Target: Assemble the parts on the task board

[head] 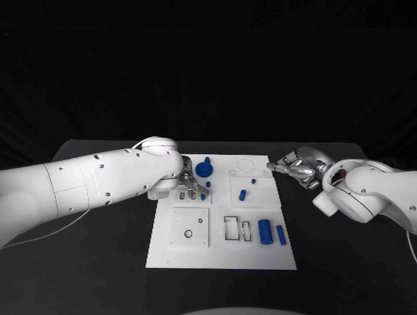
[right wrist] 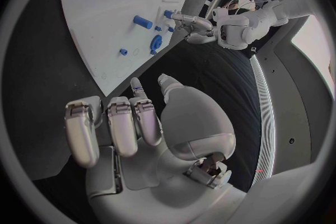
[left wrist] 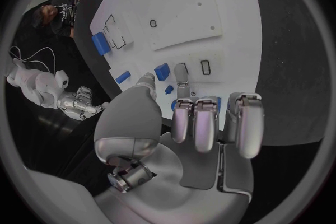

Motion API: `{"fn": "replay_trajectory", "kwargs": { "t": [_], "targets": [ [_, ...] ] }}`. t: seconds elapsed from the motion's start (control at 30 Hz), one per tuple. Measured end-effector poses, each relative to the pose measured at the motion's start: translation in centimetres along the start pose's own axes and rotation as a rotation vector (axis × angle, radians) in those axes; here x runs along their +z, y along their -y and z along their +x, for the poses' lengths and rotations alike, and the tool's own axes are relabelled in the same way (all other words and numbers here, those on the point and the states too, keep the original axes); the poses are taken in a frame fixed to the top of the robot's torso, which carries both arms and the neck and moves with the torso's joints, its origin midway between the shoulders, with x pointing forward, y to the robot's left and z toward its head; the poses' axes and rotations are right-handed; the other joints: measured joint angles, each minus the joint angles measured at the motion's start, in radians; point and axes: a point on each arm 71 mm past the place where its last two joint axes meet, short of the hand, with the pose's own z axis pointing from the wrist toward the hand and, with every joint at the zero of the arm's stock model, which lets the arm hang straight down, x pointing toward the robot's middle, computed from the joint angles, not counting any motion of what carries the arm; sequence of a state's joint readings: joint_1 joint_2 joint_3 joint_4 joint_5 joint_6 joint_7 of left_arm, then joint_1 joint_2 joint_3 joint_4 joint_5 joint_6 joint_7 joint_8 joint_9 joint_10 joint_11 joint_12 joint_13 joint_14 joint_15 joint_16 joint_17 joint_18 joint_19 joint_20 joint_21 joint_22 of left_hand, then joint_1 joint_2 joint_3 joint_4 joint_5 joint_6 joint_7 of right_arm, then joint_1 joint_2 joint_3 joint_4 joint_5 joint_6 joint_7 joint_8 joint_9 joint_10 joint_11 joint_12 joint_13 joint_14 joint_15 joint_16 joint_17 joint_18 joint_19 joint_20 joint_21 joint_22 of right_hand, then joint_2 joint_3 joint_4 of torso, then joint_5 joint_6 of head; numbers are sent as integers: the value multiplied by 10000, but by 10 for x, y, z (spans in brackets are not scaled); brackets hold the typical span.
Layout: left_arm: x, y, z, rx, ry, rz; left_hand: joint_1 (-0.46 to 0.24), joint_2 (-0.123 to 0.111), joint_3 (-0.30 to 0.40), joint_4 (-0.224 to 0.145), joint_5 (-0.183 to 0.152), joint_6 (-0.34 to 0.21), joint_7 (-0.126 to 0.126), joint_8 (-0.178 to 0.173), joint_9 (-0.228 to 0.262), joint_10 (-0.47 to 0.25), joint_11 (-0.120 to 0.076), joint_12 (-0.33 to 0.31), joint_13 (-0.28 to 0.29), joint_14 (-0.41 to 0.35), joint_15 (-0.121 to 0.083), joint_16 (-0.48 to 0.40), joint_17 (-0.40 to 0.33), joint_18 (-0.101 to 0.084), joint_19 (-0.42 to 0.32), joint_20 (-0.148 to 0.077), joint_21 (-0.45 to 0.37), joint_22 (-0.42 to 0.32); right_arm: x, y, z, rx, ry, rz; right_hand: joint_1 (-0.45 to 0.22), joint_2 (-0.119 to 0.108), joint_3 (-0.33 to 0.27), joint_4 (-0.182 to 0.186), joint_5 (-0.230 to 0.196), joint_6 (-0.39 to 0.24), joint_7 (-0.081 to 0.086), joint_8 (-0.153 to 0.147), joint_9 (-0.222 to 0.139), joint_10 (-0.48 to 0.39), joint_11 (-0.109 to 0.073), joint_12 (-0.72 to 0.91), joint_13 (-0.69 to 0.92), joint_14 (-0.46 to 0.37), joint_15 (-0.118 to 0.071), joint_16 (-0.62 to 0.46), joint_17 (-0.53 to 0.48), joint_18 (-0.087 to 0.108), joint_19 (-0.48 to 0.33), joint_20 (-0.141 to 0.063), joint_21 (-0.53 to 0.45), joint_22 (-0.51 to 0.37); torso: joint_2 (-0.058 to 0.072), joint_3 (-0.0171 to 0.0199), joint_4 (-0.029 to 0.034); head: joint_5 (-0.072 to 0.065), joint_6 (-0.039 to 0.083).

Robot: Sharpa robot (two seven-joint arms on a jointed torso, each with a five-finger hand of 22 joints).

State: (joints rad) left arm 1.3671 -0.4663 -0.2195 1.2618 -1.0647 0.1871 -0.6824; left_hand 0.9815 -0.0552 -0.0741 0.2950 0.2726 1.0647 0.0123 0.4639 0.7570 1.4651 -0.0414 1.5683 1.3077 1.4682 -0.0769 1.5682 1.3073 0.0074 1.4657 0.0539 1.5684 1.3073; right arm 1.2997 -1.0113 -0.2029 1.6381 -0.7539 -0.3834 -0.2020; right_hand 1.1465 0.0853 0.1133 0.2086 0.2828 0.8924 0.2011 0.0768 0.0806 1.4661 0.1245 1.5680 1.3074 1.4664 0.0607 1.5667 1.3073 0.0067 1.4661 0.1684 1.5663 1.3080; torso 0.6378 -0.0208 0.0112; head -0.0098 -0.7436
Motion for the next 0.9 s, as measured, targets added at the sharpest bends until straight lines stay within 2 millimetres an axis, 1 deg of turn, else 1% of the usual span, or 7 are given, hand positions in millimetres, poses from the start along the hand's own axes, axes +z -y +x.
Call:
{"fn": "replay_trajectory", "kwargs": {
  "t": [0.43, 0.63, 0.9],
  "targets": [
    [4, 9, 0, 89, 60, 39, 0, 0, 0, 0, -39, 0, 0, -42, 19, 0, 1, 0, -1, 0, 0, 0, 0, 0, 0, 0, 0, 0, 1, 0, 0, -41, -13, 61, 0, 0, 0, -1, 0, 0, 0, 0, 8, 0, 0, 0, 0, 0, 0, 0, 8, 0, 0, -1, 0, -2, -1, 4, -1, -51, 48],
    [5, 12, 0, 112, 50, 47, 0, 0, 0, 0, -79, 0, 0, -123, 50, 0, 1, 0, -1, 0, 0, 0, 0, 0, 0, 1, 0, 0, 1, 0, 1, -59, -24, 97, 0, 0, 1, -1, -1, 0, 0, 0, 7, 0, 0, 0, 0, 0, 0, 0, 8, 1, 0, -1, 0, -3, 2, 11, -1, -70, 60],
    [8, 16, 4, 145, -29, 51, 250, 249, 76, -20, -79, 0, 1, -254, 165, 0, 1, 0, -2, 0, 0, 0, 7, 0, 0, 1, 0, 0, 1, 0, 1, -80, -67, 133, 0, 0, 1, -1, 11, 0, 0, 0, 6, 0, 0, 0, 0, 0, 0, 0, 7, 0, 0, -1, 0, -3, 5, 11, 8, -88, 62]
  ]
}}
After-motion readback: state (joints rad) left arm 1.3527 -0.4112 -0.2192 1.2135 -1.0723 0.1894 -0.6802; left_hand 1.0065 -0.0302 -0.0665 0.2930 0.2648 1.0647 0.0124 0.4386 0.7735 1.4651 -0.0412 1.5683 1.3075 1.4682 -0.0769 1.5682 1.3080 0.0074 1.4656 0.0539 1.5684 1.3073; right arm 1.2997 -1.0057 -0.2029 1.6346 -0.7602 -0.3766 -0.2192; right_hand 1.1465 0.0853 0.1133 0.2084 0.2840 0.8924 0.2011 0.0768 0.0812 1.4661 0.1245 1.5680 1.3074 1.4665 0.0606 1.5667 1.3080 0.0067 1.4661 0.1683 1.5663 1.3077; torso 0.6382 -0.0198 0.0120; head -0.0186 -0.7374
